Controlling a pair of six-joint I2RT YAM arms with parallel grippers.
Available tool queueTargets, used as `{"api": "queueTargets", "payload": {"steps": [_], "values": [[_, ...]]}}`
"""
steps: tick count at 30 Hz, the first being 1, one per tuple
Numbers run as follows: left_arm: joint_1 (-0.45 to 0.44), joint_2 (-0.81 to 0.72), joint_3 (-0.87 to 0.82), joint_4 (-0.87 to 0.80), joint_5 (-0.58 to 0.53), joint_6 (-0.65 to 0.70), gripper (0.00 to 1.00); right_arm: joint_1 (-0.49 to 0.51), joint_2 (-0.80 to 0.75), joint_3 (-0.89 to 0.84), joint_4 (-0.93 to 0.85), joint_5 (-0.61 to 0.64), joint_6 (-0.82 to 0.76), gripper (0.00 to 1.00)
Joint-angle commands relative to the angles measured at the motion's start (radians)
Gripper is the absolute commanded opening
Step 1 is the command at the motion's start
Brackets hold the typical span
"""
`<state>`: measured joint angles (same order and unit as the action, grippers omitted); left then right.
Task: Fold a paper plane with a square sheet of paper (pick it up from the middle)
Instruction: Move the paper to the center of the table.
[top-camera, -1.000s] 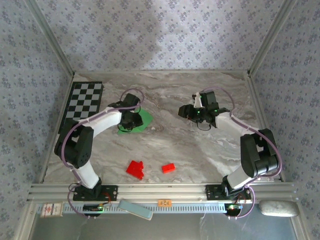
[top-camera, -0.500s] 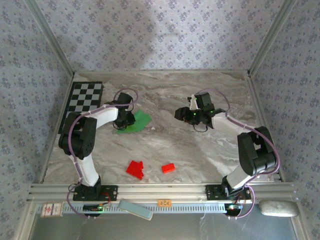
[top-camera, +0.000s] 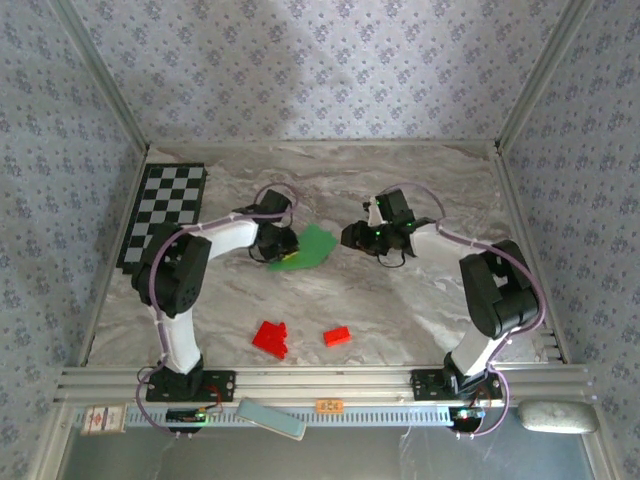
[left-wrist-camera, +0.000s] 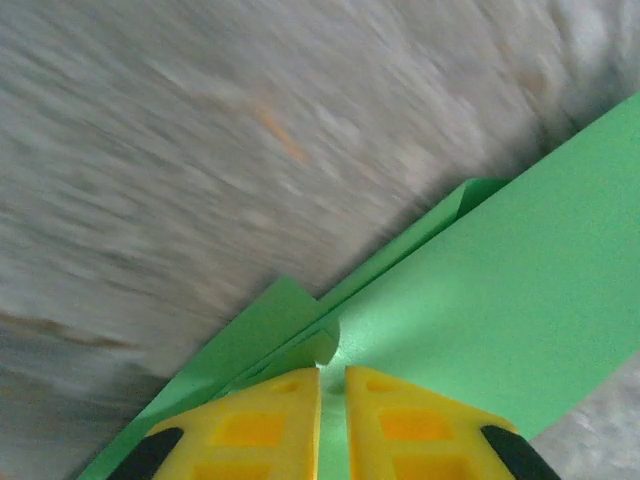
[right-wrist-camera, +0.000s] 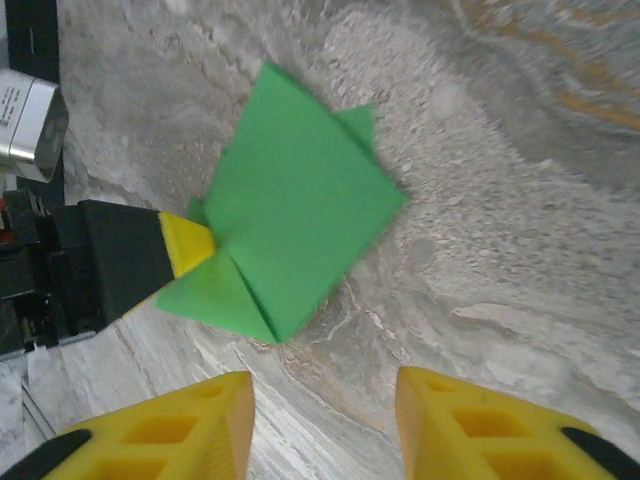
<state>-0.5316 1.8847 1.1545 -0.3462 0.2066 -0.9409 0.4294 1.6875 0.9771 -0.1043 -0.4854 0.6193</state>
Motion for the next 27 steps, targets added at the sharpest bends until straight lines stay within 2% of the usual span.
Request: {"api": "queueTargets", "payload": {"steps": [1,6,11,16,21,27], "values": [[-0.051,0.030,-0.041,0.118,0.079,-0.211,0.13,0.039,0.059,0.065,-0.040,0.009,0.027,0.36],[-0.082,0.025,-0.097,0.275,0.080,-0.371,0.10,0.095,0.141,0.108,-0.061,0.042,0.054,0.27],[-0.085,-0.001,-0.143,0.346,0.091,-0.426,0.08,0.117,0.226,0.160,-0.086,0.025,0.059,0.19],[-0.075,-0.059,-0.152,0.333,0.107,-0.371,0.10,0.117,0.274,0.188,-0.149,0.049,0.034,0.17],[-0.070,-0.103,-0.130,0.243,0.109,-0.224,0.14,0.107,0.303,0.207,-0.217,0.065,0.000,0.17],[-0.068,-0.072,-0.088,0.143,0.126,-0.111,0.13,0.102,0.314,0.247,-0.244,0.064,-0.032,0.17]]}}
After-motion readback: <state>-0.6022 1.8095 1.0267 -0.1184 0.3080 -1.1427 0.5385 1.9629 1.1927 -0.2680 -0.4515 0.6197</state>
